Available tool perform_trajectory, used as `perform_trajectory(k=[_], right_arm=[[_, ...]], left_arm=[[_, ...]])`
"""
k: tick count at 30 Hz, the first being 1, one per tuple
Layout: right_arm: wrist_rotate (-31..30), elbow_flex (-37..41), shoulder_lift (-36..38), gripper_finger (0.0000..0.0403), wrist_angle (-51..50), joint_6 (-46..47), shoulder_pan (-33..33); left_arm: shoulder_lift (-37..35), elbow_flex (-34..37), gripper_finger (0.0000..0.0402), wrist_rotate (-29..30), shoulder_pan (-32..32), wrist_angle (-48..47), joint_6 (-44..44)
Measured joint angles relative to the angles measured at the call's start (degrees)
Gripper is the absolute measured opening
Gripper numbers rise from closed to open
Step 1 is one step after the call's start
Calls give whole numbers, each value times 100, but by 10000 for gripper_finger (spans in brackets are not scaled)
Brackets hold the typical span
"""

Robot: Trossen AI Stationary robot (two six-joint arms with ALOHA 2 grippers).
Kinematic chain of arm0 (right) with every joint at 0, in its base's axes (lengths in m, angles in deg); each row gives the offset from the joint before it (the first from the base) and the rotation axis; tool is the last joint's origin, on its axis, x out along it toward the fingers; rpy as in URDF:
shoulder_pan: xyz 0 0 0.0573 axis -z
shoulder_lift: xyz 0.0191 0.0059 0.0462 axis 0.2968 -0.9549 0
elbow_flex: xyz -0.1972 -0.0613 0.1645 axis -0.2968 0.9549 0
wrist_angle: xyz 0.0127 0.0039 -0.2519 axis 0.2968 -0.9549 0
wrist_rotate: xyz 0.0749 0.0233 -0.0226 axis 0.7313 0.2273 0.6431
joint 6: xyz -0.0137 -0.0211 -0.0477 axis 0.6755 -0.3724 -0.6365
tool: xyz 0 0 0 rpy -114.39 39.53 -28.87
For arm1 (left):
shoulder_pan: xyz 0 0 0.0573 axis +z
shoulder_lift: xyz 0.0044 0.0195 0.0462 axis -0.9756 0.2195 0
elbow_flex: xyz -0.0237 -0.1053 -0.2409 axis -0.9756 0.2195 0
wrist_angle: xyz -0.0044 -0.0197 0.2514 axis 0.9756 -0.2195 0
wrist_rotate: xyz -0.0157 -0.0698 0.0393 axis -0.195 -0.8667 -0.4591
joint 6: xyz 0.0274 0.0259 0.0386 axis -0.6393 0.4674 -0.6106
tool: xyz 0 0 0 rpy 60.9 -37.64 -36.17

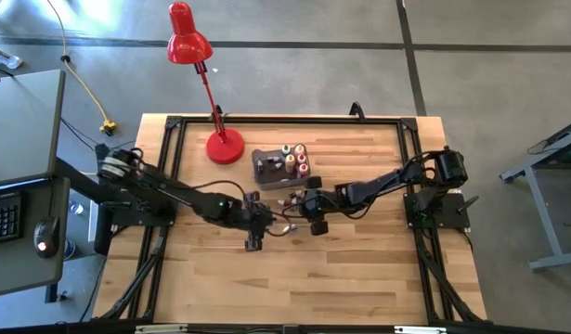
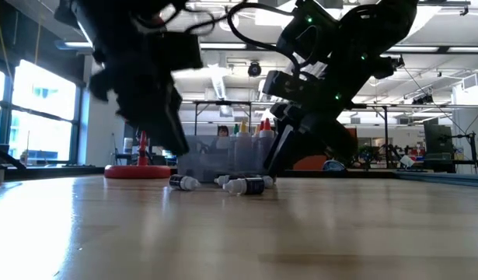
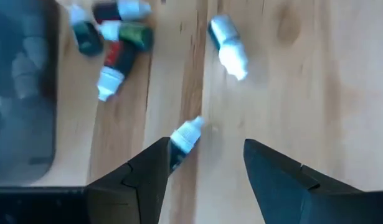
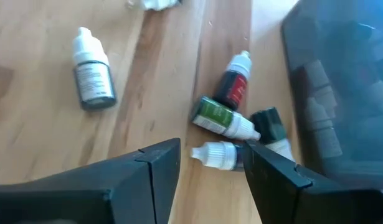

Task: Pick & Place food coloring
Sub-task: Put the bottom small black food coloring bottle into the bin

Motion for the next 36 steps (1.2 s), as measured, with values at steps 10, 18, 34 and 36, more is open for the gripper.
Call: perform_trajectory(k=[10, 18, 34, 36], right_arm=[[41, -2, 0, 165, 38, 5, 0], [83, 0, 0, 163, 44, 3, 0], [428, 0, 0, 159, 67, -38, 4], [443, -2, 0, 159, 100, -38, 2]], left_arm=[[659, -4, 200, 39, 203, 28, -632], [650, -74, 200, 196, 540, -13, -652], [630, -361, 200, -246, 799, 715, -985], [630, -361, 200, -568, 778, 1144, -540]])
